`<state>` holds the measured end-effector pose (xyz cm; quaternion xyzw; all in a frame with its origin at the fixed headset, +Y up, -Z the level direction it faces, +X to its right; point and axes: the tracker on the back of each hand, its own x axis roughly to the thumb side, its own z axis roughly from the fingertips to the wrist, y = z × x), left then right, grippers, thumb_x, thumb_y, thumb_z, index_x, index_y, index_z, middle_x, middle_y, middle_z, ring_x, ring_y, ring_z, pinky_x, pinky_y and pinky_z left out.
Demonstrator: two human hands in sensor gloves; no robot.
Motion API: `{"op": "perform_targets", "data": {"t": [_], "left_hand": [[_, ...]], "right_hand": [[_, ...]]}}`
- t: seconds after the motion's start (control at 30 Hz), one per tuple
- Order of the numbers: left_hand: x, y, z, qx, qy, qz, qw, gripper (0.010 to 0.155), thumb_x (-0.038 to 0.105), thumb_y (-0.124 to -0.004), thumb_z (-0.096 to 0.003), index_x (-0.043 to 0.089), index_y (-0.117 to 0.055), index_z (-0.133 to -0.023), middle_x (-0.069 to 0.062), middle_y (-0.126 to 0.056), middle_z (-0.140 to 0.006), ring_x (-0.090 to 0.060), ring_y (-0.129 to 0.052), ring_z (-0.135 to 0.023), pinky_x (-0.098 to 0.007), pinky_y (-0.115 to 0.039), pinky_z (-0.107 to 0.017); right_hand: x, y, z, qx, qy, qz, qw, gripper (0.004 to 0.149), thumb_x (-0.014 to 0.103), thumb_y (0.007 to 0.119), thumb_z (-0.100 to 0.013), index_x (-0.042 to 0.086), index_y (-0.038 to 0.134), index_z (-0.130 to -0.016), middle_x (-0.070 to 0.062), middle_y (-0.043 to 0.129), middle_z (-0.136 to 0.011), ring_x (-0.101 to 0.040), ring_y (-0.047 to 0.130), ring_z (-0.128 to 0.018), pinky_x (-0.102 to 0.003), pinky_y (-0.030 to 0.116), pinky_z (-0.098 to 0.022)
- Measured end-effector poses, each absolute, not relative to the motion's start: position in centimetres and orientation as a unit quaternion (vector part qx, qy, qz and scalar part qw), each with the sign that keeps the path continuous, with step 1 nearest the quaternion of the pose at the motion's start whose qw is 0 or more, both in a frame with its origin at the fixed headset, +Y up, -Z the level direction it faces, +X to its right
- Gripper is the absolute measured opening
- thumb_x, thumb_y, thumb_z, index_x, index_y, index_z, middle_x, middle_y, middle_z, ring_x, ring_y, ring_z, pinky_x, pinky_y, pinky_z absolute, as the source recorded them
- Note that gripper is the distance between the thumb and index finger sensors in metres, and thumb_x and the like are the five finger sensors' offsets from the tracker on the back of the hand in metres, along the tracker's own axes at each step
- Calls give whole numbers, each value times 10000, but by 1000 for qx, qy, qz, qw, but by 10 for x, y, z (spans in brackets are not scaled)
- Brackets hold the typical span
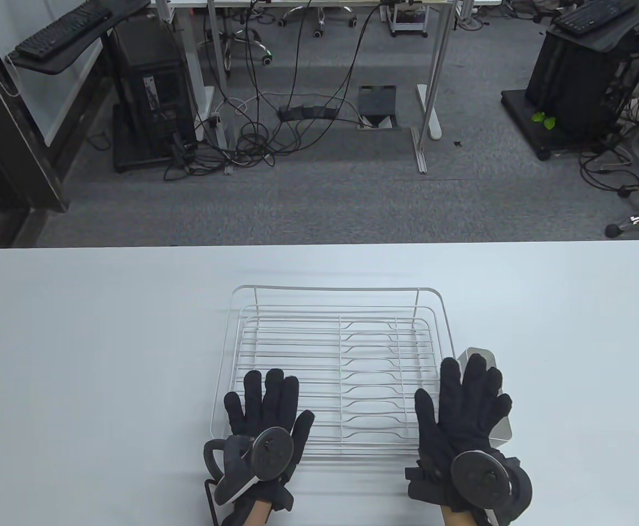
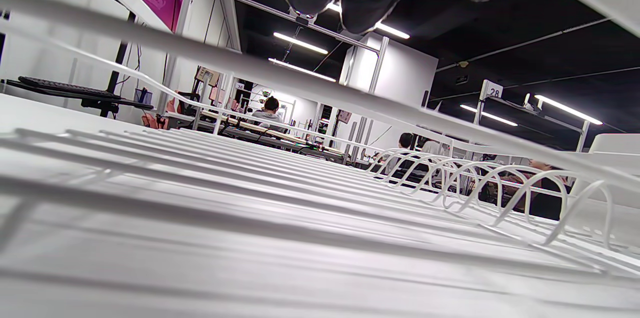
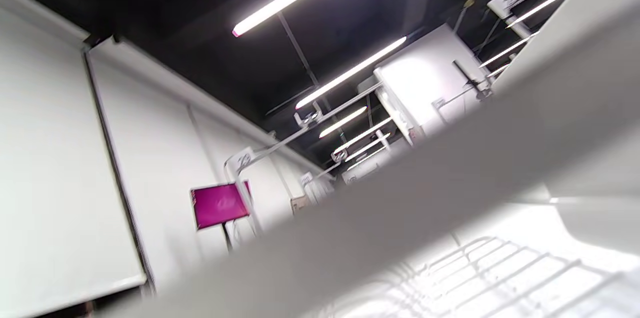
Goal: Hang the cutlery bin on dish rack (Opening facing upward)
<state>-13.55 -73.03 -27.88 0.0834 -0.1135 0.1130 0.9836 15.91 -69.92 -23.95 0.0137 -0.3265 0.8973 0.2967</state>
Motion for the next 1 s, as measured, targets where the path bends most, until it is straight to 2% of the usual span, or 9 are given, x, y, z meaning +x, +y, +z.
{"op": "perform_targets", "data": {"t": [0.13,0.23,0.5,0.73,1.0], "left_hand": [[-136,-730,-279,83,-114,113,984,707,643,-480,-598,234,-502,-1174,-81,-449,-1231,-366,-302,-1130,-647,-194,-719],[-136,-730,-279,83,-114,113,984,707,643,-481,-598,233,-502,-1174,-83,-451,-1230,-365,-305,-1130,-648,-196,-719],[-136,-730,-279,82,-115,112,984,713,650,-482,-597,235,-498,-1176,-81,-452,-1233,-367,-310,-1133,-653,-196,-717],[-136,-730,-279,81,-117,110,984,723,661,-478,-593,237,-493,-1178,-80,-448,-1236,-366,-309,-1136,-657,-196,-715],[-136,-730,-279,80,-118,108,984,730,668,-474,-591,237,-490,-1179,-78,-449,-1236,-367,-306,-1137,-659,-194,-714]], "right_hand": [[139,-705,-244,50,-287,919,265,653,503,667,-584,207,441,-1121,-196,241,-1180,-499,141,-1020,-591,18,-628],[124,-712,-248,77,-228,937,254,690,557,632,-587,190,429,-1135,-209,225,-1183,-512,133,-1019,-609,8,-617],[102,-726,-255,102,-157,965,181,740,629,573,-576,181,435,-1149,-212,246,-1193,-518,143,-1031,-637,-8,-598],[97,-734,-260,90,-130,977,141,777,662,557,-554,181,447,-1154,-207,266,-1200,-509,154,-1044,-646,-6,-605],[96,-737,-262,79,-129,980,132,790,683,538,-544,177,495,-1150,-213,350,-1198,-505,239,-1056,-654,56,-642]]}}
